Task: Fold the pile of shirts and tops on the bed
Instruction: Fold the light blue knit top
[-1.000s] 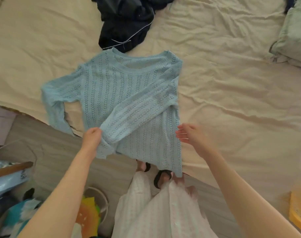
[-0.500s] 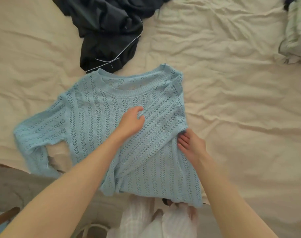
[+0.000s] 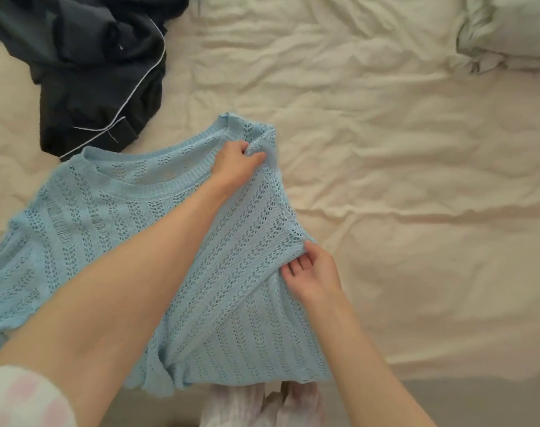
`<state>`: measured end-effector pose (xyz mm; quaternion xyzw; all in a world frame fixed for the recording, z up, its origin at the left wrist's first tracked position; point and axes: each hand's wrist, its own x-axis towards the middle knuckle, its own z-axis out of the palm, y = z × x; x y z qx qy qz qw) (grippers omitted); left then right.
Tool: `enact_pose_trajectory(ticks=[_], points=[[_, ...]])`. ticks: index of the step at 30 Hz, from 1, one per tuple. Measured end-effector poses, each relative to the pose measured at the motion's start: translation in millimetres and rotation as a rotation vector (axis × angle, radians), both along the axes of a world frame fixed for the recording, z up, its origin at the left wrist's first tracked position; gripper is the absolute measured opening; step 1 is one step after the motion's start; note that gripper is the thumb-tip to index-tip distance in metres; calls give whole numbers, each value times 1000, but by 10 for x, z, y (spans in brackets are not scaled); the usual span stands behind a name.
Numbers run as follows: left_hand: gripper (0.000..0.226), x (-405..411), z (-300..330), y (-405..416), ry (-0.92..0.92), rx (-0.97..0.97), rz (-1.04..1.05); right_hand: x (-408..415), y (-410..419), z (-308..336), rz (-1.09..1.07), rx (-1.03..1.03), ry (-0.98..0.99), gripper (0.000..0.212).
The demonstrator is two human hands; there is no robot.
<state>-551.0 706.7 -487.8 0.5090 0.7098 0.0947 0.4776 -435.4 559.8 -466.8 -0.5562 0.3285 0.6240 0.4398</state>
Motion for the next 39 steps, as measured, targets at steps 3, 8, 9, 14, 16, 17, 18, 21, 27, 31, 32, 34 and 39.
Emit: enact_pose_trajectory(ticks=[3,8,9,14,16,17,18,21,27,31,32,34,39], points=[[31,151,1,118,-12,98,1,125,-15,-24,-139,38,44,11],[17,236,-84,176,-28,118,21,258,-34,-86,-66,114,-147,11],[13,215,-101,157,-32,106,19,267,-67,-108,58,118,-245,13],[37,60,-107,-9,-55,11,19,383,-366,-145,844,40,-925,18],[27,32,-113,-47,-50,-7,9,443,-400,-168,987,67,-986,34],[20,36,-106,-50,-37,-5,2,458,-388,-182,1060,79,-1017,37],[17,52,-102,-39,-28,0,6,467,-359,-199,1142,88,-1071,36],[11,135,-102,46,-36,22,20,521,-188,-234,1352,121,-1244,23],[14,235,-94,167,-25,78,79,660,-36,-254,1457,147,-1405,14],[29,159,-26,-13,93,89,29,662,-101,-234,1464,120,-1285,12],[32,106,21,-123,126,93,8,651,-95,-204,1441,140,-1274,14],[37,-71,110,-419,218,117,-28,594,-90,-108,1393,193,-1292,18],[35,-598,237,-1431,356,116,61,294,-288,148,1332,325,-1126,12]])
